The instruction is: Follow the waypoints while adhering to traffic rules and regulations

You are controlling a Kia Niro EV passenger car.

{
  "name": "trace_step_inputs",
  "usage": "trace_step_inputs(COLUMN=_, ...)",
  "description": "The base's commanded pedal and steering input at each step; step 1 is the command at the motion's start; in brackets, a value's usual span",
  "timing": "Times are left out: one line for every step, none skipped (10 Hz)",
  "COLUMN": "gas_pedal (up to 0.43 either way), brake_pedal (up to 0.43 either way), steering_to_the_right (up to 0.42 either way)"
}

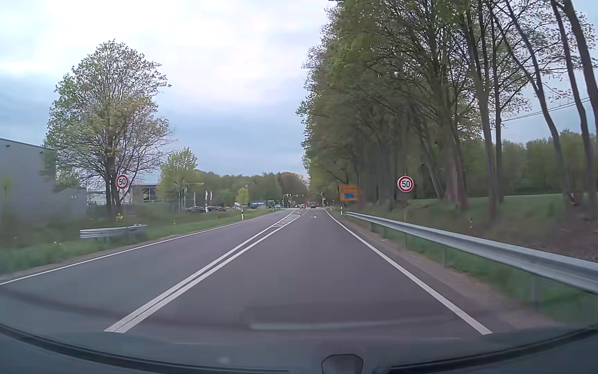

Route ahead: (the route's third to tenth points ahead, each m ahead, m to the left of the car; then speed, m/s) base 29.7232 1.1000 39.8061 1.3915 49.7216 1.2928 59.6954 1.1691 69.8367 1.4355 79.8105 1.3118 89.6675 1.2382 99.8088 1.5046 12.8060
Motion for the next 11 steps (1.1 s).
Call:
trace_step_inputs(gas_pedal=0.098, brake_pedal=0.0, steering_to_the_right=0.005)
trace_step_inputs(gas_pedal=0.11, brake_pedal=0.0, steering_to_the_right=0.005)
trace_step_inputs(gas_pedal=0.11, brake_pedal=0.0, steering_to_the_right=0.005)
trace_step_inputs(gas_pedal=0.11, brake_pedal=0.0, steering_to_the_right=0.005)
trace_step_inputs(gas_pedal=0.118, brake_pedal=0.0, steering_to_the_right=0.005)
trace_step_inputs(gas_pedal=0.118, brake_pedal=0.0, steering_to_the_right=0.005)
trace_step_inputs(gas_pedal=0.118, brake_pedal=0.0, steering_to_the_right=0.005)
trace_step_inputs(gas_pedal=0.118, brake_pedal=0.0, steering_to_the_right=0.005)
trace_step_inputs(gas_pedal=0.118, brake_pedal=0.0, steering_to_the_right=0.005)
trace_step_inputs(gas_pedal=0.118, brake_pedal=0.0, steering_to_the_right=0.005)
trace_step_inputs(gas_pedal=0.118, brake_pedal=0.0, steering_to_the_right=0.005)
